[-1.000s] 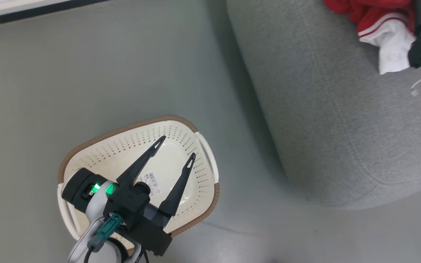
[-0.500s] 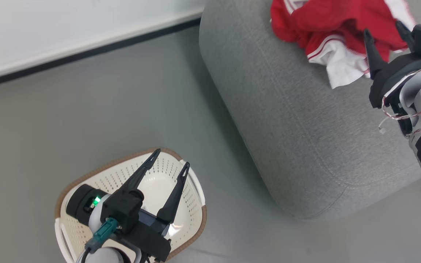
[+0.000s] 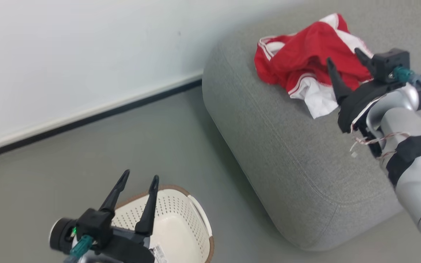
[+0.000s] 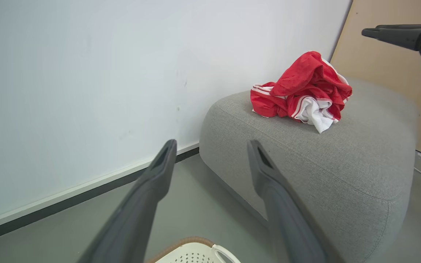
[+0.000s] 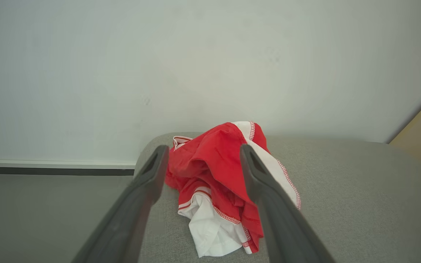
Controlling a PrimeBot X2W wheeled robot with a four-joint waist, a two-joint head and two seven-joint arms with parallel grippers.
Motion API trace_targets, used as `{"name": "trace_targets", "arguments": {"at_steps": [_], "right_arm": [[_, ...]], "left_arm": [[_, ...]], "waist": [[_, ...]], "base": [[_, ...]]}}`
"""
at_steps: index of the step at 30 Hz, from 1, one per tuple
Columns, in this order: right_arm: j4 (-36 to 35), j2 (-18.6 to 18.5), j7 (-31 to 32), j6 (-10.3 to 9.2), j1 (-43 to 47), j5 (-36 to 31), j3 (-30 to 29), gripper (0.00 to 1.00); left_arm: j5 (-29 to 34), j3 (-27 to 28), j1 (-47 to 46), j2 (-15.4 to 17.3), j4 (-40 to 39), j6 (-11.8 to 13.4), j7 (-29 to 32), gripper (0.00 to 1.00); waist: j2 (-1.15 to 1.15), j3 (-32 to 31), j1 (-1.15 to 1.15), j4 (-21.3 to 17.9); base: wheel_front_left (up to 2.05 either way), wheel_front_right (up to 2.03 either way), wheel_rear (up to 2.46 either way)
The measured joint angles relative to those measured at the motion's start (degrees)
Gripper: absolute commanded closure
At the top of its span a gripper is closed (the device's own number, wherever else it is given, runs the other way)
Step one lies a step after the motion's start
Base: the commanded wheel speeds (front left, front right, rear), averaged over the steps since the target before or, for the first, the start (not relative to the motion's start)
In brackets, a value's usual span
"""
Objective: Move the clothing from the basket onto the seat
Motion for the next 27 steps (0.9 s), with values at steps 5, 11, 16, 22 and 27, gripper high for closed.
{"name": "trace_targets", "arguments": {"at_steps": [5, 11, 16, 22, 27], "right_arm": [[-1.63, 1.25, 0.0, 0.01, 4.37, 0.02, 0.11, 0.0], [-4.74, 2.8, 0.0, 0.0, 8.78, 0.55, -0.44, 0.0], [-7.83, 3.48, 0.0, -0.56, 13.29, 1.12, -1.4, 0.0], [-12.78, 3.54, 0.0, -2.18, 19.57, 1.65, -2.85, 0.0], [-17.7, 3.53, 0.01, -3.83, 24.62, 1.65, -3.55, 0.0]], "left_arm": [[-1.81, 3.43, 3.02, 0.09, 1.13, 1.9, -0.9, 0.0], [-3.03, 7.66, 6.08, 1.37, 1.27, 3.56, -1.91, 0.0], [-3.89, 10.76, 9.08, 1.87, 1.09, 4.39, -2.37, 0.0], [-5.42, 13.4, 11.95, 2.19, 0.52, 4.97, -2.58, 0.0], [-5.41, 14.47, 14.19, 1.75, -0.64, 5.49, -2.92, 0.0]], "waist": [[0.0, -4.01, 0.0, 1.26], [0.0, -7.6, 0.0, 3.7], [0.0, -9.59, 0.01, 5.85], [0.0, -11.14, 0.01, 8.16], [0.0, -11.89, 0.01, 9.99]], "base": [[0.0, 0.0, 0.0], [0.0, 0.0, 0.0], [0.0, 0.0, 0.0], [0.0, 0.0, 0.0], [0.0, 0.0, 0.0]]}}
